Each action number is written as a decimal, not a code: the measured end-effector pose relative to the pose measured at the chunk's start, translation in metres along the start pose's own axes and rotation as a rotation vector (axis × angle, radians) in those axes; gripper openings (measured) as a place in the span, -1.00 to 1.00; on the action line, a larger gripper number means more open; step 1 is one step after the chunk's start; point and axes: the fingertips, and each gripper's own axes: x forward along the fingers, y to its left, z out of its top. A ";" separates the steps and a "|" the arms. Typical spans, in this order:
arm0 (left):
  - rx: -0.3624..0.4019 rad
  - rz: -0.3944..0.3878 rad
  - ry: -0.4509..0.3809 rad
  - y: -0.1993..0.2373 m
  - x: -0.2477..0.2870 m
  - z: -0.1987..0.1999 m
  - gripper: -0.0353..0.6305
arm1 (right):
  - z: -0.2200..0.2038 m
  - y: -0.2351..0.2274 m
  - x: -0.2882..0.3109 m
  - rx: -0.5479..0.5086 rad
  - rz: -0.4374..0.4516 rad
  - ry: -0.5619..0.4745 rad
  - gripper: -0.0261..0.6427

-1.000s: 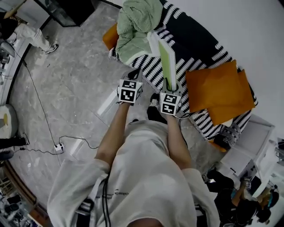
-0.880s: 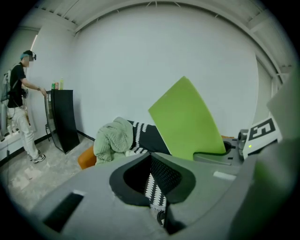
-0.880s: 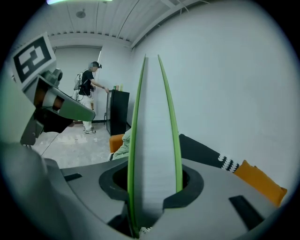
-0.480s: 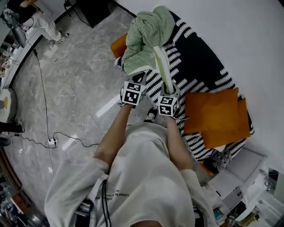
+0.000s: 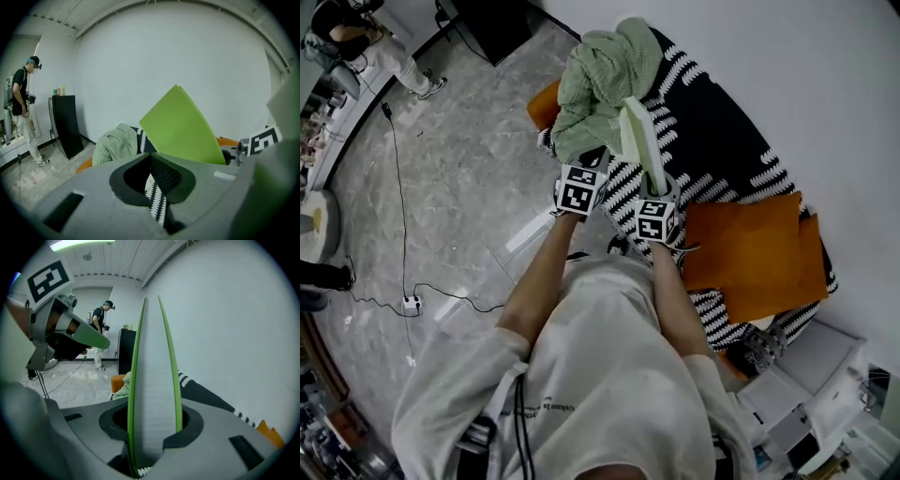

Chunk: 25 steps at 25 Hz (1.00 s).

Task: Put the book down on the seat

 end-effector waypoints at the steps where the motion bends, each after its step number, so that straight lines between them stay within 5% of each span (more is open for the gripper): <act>1: 0.010 0.000 0.009 -0.001 0.003 0.000 -0.87 | -0.002 -0.004 0.000 0.016 -0.006 0.000 -0.52; 11: -0.010 0.028 0.035 -0.003 0.011 -0.007 -0.87 | -0.035 -0.041 0.001 0.171 -0.081 0.054 -0.52; 25: -0.115 0.106 0.030 0.030 -0.009 -0.033 -0.87 | -0.028 -0.023 0.021 0.167 -0.035 0.058 -0.54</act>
